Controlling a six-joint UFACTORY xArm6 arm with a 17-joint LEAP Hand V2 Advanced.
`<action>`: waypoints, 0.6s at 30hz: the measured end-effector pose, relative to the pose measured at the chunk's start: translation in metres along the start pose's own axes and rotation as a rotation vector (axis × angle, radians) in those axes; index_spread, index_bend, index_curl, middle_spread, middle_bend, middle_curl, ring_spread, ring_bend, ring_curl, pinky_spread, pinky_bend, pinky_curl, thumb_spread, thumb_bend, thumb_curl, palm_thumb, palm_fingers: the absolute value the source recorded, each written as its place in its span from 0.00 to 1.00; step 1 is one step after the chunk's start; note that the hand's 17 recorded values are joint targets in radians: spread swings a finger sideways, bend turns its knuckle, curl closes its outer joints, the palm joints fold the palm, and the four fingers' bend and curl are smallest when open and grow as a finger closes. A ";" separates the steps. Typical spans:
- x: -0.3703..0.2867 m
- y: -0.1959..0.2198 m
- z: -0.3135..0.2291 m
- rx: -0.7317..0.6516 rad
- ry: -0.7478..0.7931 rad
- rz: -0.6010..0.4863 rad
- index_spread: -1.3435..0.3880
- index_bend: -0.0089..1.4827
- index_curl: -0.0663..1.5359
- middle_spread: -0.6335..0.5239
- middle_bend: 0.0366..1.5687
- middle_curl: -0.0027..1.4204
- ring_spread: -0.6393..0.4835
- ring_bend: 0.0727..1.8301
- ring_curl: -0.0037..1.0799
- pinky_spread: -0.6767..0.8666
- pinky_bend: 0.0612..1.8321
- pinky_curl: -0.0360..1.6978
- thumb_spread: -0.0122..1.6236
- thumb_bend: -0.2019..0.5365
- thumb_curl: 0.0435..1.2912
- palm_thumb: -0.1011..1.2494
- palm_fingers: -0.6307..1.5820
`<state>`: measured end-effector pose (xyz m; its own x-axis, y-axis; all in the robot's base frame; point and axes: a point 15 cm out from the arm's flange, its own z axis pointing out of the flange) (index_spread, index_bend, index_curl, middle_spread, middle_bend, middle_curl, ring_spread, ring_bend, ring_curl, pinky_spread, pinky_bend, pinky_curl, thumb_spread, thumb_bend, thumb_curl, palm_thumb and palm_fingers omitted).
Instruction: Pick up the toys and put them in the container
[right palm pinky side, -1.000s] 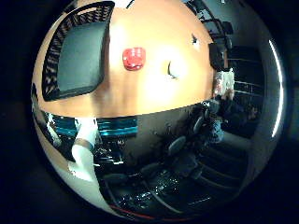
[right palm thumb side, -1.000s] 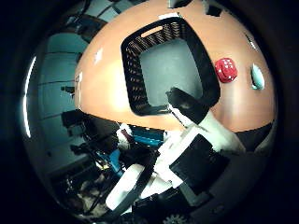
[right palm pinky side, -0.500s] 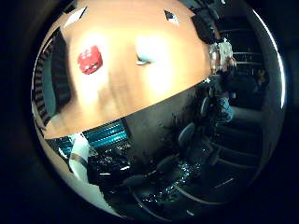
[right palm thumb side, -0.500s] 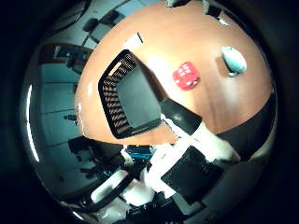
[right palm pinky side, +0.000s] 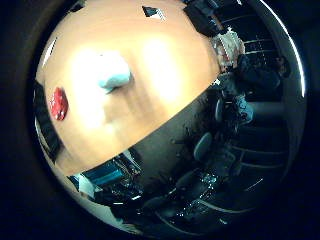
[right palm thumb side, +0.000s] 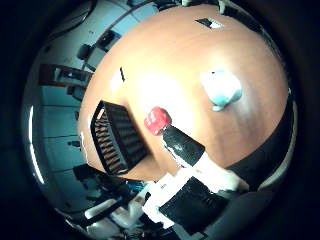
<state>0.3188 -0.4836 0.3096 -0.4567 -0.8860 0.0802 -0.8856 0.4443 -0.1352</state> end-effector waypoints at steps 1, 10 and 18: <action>0.003 -0.003 0.010 0.000 -0.001 0.002 0.58 0.12 0.24 0.51 0.11 0.26 0.69 0.11 0.22 0.68 0.13 0.16 0.70 0.24 0.18 0.46 0.41; 0.027 -0.017 0.085 0.005 0.002 0.027 0.63 0.11 0.23 0.56 0.11 0.25 0.71 0.10 0.22 0.68 0.13 0.18 0.68 0.24 0.18 0.42 0.39; 0.035 -0.028 0.112 -0.010 -0.008 0.025 0.64 0.11 0.22 0.59 0.11 0.25 0.71 0.11 0.23 0.68 0.13 0.19 0.66 0.24 0.17 0.37 0.39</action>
<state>0.3370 -0.5421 0.2053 -0.4780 -0.8756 0.0693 -0.8748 0.4676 -0.1269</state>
